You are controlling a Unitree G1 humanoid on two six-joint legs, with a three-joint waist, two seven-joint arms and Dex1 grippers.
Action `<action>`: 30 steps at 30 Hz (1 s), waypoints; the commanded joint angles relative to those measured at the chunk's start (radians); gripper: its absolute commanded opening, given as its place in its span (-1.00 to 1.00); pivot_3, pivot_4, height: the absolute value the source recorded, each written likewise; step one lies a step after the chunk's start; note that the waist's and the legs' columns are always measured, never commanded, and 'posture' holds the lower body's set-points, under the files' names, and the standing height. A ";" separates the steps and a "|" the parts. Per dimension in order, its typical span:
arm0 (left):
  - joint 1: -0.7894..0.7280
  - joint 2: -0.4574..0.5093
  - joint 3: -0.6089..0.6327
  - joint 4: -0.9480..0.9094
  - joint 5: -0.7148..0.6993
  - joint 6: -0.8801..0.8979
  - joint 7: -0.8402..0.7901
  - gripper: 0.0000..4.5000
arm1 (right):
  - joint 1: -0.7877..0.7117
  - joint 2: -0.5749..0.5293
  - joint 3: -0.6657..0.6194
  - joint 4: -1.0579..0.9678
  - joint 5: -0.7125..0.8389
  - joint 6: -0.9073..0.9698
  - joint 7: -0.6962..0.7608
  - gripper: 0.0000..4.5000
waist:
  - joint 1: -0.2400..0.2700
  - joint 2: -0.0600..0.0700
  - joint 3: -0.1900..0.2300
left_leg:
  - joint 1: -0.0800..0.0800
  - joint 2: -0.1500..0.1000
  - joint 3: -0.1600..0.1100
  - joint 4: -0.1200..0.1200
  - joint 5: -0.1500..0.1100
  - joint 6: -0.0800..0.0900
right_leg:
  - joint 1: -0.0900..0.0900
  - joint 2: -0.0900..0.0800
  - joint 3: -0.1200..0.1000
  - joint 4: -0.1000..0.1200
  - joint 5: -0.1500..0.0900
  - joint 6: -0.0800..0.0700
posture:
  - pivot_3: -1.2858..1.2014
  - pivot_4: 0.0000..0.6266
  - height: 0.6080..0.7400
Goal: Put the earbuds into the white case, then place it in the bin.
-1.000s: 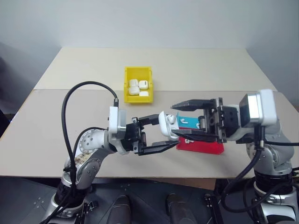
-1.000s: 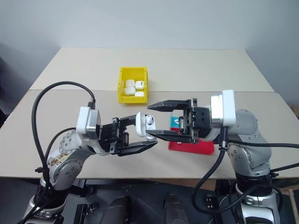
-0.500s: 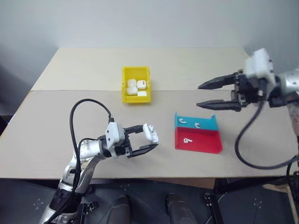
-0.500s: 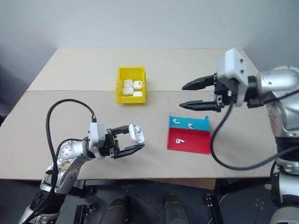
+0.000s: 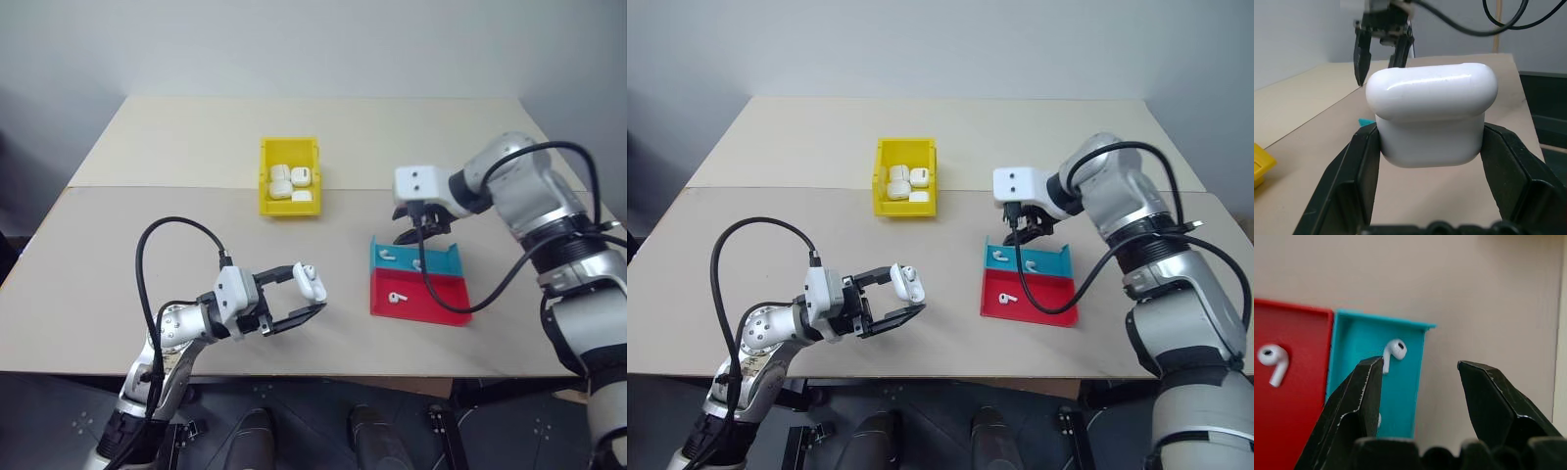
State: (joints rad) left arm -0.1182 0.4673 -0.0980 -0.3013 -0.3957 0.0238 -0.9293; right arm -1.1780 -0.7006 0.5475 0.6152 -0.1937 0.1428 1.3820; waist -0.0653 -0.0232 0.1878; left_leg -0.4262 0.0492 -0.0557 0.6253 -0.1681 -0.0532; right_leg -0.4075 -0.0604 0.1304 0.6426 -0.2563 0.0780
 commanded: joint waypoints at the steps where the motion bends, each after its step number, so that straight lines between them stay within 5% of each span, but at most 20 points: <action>1: 0.001 0.002 0.004 -0.039 0.000 -0.006 0.009 0.24 | -0.045 0.032 -0.004 0.052 -0.048 -0.054 -0.014 0.30 | -0.002 0.000 0.000 | 0.000 0.000 0.000 0.000 0.000 0.000 | 0.000 0.000 0.000 0.001 0.000 0.000 | 0.03 -0.52 1.00; 10: 0.004 -0.006 -0.008 -0.037 0.015 -0.008 0.030 0.24 | -0.084 0.164 0.015 0.242 -0.147 -0.086 -0.050 0.30 | -0.005 0.000 0.000 | 0.002 0.000 -0.001 0.001 0.000 0.000 | 0.001 0.001 0.000 0.004 0.000 -0.001 | 0.03 -0.52 1.00; 22: 0.022 -0.013 -0.012 -0.050 0.021 -0.010 0.049 0.24 | -0.071 0.189 0.005 0.256 -0.185 -0.097 -0.029 0.30 | -0.005 0.001 0.000 | 0.002 0.000 -0.001 0.001 0.000 0.000 | 0.001 0.001 -0.001 0.004 0.000 -0.001 | 0.03 -0.52 1.00; 25: 0.023 -0.011 -0.014 -0.050 0.023 -0.002 0.056 0.24 | -0.066 0.186 -0.001 0.250 -0.184 -0.104 -0.032 0.03 | -0.005 0.001 0.000 | 0.002 0.000 -0.001 0.001 0.000 0.000 | 0.001 0.001 -0.001 0.004 0.000 -0.001 | 0.03 -0.52 1.00; 30: 0.024 -0.009 -0.017 -0.044 0.025 -0.008 0.051 0.24 | -0.057 0.181 -0.001 0.242 -0.190 -0.105 -0.033 0.03 | -0.005 0.001 0.000 | 0.002 0.000 -0.001 0.001 0.000 0.000 | 0.001 0.001 -0.001 0.004 0.000 -0.001 | 0.03 -0.52 1.00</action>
State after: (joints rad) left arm -0.0978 0.4582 -0.1136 -0.3060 -0.3656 0.0266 -0.8781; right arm -1.2330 -0.5051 0.5731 0.8823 -0.3816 0.0508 1.3492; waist -0.0707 -0.0226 0.1882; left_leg -0.4239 0.0492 -0.0569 0.6259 -0.1679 -0.0532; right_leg -0.4066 -0.0598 0.1295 0.6468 -0.2565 0.0771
